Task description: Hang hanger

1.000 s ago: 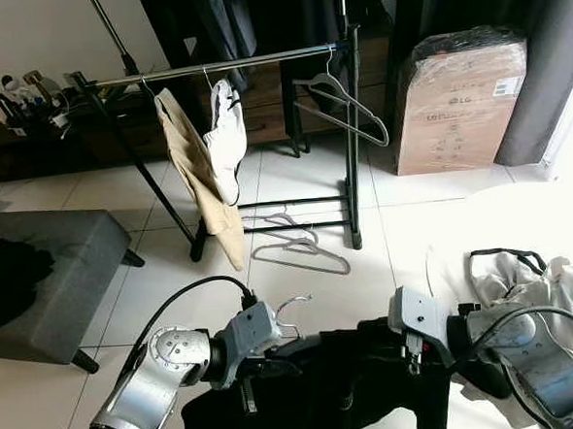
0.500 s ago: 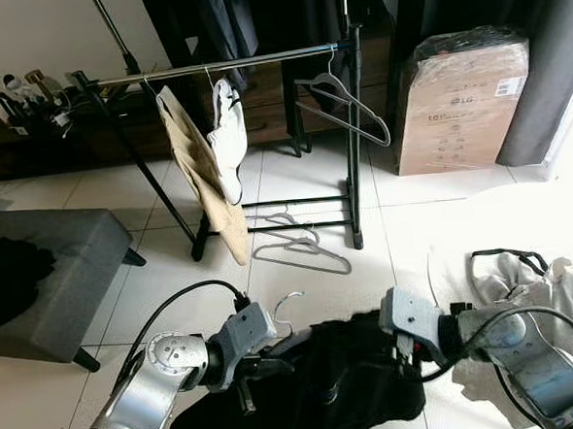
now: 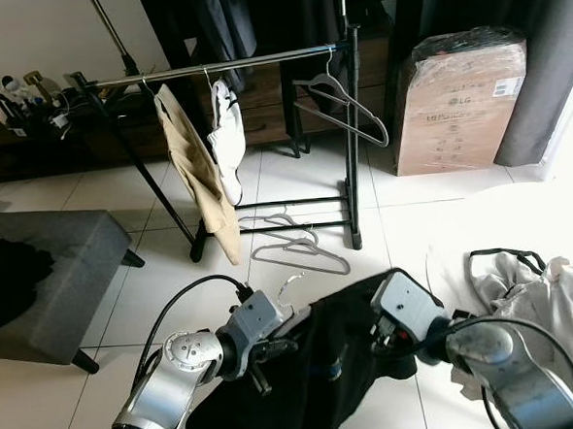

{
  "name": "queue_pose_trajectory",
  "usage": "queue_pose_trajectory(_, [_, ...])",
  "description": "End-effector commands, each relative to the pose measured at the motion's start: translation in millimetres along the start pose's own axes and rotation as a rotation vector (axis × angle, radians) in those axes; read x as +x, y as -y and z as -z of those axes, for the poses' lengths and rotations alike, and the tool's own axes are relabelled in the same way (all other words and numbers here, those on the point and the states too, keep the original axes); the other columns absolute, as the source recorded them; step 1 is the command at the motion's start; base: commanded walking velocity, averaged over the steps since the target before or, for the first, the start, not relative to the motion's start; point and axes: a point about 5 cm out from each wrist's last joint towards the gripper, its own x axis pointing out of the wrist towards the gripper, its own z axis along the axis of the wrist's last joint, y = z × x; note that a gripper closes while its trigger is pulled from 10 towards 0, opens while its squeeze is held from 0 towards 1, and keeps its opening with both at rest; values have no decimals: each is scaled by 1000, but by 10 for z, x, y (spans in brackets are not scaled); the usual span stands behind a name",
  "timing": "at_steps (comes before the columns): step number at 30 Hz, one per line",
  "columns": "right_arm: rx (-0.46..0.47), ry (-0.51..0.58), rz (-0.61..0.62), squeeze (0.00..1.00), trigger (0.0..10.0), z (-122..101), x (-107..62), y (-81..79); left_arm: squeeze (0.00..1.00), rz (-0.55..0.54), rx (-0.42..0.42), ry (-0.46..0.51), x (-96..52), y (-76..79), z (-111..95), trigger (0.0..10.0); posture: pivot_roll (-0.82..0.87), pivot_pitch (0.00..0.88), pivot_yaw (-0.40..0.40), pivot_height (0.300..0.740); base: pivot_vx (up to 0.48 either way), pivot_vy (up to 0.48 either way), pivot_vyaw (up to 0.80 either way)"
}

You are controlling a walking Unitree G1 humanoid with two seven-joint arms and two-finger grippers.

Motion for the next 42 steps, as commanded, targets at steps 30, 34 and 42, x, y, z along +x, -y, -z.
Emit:
queue_pose_trajectory(30, [33, 186, -55, 0, 10000, -347, 79, -251, 0, -492, -528, 307, 433, -211, -890, 0, -180, 134, 155, 740, 0, 0, 0])
queue_pose_trajectory(34, [-11, 194, -165, 0, 10000, -385, 45, -317, 0, -431, -517, 319, 463, -132, -951, 0, -179, 136, 157, 740, 0, 0, 0])
queue_pose_trajectory(42, [-79, 124, -263, 0, 10000, -176, -38, -159, 0, -212, -454, 355, 424, -4, -1178, 0, -167, 141, 160, 740, 0, 0, 0])
